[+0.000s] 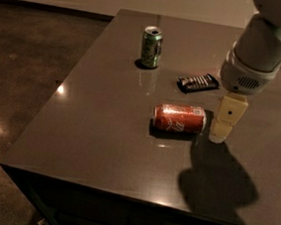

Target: Move coke can near green can

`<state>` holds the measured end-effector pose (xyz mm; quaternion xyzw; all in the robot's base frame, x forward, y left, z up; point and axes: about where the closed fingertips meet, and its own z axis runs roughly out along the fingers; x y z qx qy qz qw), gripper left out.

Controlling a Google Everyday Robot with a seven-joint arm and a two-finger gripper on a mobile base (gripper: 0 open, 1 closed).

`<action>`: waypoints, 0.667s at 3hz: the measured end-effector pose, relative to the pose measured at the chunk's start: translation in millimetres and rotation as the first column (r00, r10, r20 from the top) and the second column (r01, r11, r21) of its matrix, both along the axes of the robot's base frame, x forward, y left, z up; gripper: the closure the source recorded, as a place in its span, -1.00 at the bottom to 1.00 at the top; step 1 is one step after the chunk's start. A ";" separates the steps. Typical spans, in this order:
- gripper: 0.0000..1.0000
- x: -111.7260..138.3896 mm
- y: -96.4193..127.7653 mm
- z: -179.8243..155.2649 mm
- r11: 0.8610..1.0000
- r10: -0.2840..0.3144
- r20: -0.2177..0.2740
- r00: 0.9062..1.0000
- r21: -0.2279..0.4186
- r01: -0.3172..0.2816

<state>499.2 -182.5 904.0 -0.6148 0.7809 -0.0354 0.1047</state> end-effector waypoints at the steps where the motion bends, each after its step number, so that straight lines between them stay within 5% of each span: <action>1: -1.00 -2.8 7.9 -22.1 0.999 0.042 -0.019 0.999 -0.008 -0.042; 2: -1.00 -5.0 16.4 -38.3 0.997 0.076 -0.034 0.997 0.002 -0.075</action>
Offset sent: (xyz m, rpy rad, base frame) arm -0.0076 0.0254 -0.0578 0.0135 0.0564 0.1143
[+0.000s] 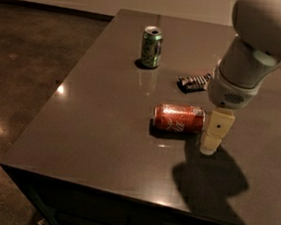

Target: Move coke can near green can

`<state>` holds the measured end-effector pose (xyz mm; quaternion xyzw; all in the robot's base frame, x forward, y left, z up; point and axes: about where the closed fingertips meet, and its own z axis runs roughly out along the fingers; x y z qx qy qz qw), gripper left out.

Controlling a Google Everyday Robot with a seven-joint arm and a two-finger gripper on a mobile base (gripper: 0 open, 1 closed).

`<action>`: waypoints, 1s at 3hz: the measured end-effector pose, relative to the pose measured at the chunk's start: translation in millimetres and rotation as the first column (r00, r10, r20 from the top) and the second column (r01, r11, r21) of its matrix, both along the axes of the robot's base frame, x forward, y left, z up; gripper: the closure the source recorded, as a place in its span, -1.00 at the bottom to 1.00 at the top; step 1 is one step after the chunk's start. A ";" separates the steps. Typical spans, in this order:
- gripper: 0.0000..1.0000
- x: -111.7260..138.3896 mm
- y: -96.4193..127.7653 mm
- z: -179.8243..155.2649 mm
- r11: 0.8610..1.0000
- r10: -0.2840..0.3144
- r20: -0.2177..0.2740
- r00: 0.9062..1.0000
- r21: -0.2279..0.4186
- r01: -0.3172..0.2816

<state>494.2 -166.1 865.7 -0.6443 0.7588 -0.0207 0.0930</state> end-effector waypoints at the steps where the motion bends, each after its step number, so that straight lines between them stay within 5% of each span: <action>1: -1.00 -0.4 13.3 -8.5 0.999 0.031 -0.007 0.999 0.021 -0.031; 3: -0.19 4.4 33.7 -16.6 0.997 0.063 -0.019 0.998 0.035 -0.063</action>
Offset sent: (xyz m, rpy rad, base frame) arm 0.0043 0.0423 -0.0246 0.0330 0.0282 0.0903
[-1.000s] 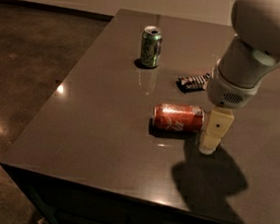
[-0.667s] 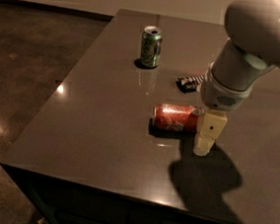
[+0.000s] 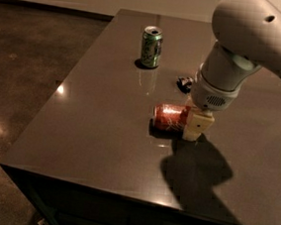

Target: Move coke can near green can

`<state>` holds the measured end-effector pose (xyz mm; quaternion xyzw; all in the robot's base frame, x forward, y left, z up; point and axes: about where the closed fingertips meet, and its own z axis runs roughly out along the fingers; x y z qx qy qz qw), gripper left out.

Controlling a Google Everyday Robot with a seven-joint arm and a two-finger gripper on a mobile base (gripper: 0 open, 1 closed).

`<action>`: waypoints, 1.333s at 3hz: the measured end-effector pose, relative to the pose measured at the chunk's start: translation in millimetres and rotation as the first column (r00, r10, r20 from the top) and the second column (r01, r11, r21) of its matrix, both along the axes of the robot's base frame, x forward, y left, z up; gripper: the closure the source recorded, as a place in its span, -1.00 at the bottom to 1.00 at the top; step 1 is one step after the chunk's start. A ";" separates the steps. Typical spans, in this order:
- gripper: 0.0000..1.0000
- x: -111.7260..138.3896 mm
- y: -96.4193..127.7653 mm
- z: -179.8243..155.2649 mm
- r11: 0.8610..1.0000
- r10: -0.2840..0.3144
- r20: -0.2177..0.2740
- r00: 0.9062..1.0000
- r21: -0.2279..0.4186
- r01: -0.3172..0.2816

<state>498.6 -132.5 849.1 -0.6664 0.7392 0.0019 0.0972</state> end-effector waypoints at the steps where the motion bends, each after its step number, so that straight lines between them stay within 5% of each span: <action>1: 0.28 6.9 6.8 6.7 1.000 -0.014 -0.017 1.000 0.011 0.015; 2: 0.74 21.6 26.3 22.6 0.998 -0.057 -0.048 0.997 0.019 0.058; 3: 1.00 44.0 58.3 35.4 0.993 -0.111 -0.068 0.992 0.024 0.113; 4: 1.00 71.3 88.0 39.9 0.985 -0.165 -0.069 0.984 0.035 0.168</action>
Offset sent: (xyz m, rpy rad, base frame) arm 0.0419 0.0572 0.0465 0.0348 0.0970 -0.1269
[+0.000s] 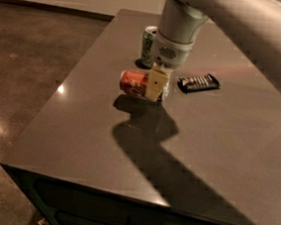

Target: Move coke can near green can

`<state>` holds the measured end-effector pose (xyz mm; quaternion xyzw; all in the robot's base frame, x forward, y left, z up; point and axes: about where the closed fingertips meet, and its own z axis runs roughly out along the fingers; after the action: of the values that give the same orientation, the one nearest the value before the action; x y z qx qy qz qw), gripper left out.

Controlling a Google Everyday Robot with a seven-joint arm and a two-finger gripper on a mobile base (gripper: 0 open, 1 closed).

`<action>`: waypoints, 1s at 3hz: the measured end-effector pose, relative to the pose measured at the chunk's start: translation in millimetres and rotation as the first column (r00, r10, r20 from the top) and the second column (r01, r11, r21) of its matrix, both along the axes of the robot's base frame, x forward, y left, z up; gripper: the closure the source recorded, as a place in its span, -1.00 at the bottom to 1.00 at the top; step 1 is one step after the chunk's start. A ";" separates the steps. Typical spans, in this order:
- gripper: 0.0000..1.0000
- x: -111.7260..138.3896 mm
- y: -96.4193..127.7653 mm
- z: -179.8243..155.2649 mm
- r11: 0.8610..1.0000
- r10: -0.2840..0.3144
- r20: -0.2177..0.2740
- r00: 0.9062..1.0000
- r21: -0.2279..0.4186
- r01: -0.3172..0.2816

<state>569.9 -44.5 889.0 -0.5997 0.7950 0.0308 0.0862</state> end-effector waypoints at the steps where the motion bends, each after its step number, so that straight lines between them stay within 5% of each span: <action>1: 1.00 30.3 14.3 -2.1 0.995 -0.103 0.030 0.994 0.006 0.103; 3: 1.00 79.2 20.6 -13.3 0.964 -0.267 0.060 0.962 0.029 0.266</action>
Offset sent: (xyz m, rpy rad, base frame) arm 0.0897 0.0144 -0.0118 0.0112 -0.0799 -0.3433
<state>649.0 -23.9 875.7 -0.4869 0.8650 0.0081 0.1209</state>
